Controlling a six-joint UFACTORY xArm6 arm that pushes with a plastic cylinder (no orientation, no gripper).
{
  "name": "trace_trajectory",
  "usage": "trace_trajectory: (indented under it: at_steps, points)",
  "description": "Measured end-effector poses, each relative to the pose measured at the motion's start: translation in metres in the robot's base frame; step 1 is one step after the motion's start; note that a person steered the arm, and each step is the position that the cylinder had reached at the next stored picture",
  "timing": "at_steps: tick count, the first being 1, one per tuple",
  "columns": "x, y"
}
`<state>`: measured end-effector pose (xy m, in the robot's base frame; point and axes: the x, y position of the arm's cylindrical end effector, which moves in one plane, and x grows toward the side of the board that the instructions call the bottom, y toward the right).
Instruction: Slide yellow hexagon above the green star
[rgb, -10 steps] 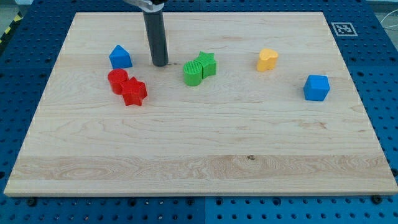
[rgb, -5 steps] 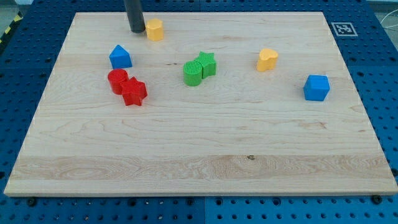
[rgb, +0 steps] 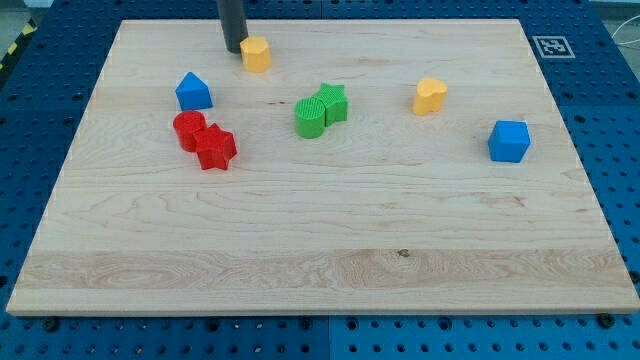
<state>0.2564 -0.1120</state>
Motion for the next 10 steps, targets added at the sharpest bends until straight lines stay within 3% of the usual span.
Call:
trace_trajectory:
  at_steps: [1,3,6,8,10]
  points:
    - [0.008,0.025]
    - [0.017,-0.007]
    - [0.022,0.037]
    - [0.060,0.066]
    - [0.067,0.096]
